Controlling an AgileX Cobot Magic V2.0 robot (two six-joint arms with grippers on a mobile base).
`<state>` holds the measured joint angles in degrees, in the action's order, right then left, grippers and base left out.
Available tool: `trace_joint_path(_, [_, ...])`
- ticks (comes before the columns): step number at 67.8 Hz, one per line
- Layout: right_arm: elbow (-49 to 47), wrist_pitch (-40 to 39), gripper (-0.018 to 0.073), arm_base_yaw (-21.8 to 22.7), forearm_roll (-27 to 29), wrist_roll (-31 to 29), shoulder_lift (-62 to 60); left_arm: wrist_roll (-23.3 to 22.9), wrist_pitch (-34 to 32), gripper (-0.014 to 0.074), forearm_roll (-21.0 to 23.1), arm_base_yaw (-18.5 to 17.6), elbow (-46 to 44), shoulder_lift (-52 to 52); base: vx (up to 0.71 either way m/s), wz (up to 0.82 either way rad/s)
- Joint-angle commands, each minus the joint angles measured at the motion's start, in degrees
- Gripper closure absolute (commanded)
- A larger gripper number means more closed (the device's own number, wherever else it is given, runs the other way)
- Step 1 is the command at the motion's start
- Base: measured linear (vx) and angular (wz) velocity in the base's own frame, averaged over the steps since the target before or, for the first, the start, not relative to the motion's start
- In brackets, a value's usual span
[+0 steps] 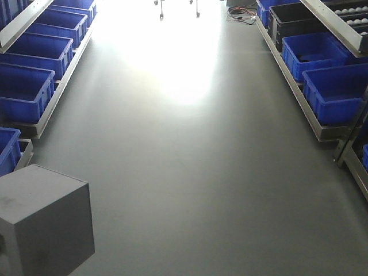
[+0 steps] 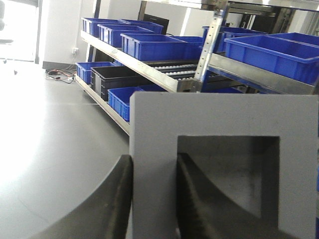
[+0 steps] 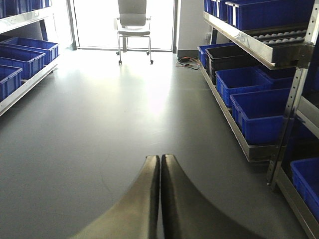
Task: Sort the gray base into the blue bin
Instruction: 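Drive down the aisle of blue bins holding the gray block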
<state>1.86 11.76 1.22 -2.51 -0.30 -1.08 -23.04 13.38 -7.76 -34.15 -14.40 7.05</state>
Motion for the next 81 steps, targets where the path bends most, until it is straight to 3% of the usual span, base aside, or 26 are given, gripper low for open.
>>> trace_joint_path(1, [0.3, -4.6, 0.0564, 0.4, -0.5, -0.4, -0.4, -0.3, -6.2, 0.0603, 0.4, -0.3, -1.7, 0.5, 0.43, 0.10])
trace_joint_path(60, [0.3, -4.6, 0.0564, 0.4, -0.5, -0.4, -0.4, -0.3, -6.2, 0.0603, 0.4, -0.3, -1.7, 0.5, 0.41, 0.07])
trace_joint_path(81, [0.3, -4.5, 0.0564, 0.4, -0.5, -0.4, -0.4, -0.3, -6.2, 0.0603, 0.4, -0.3, -1.7, 0.5, 0.34, 0.50])
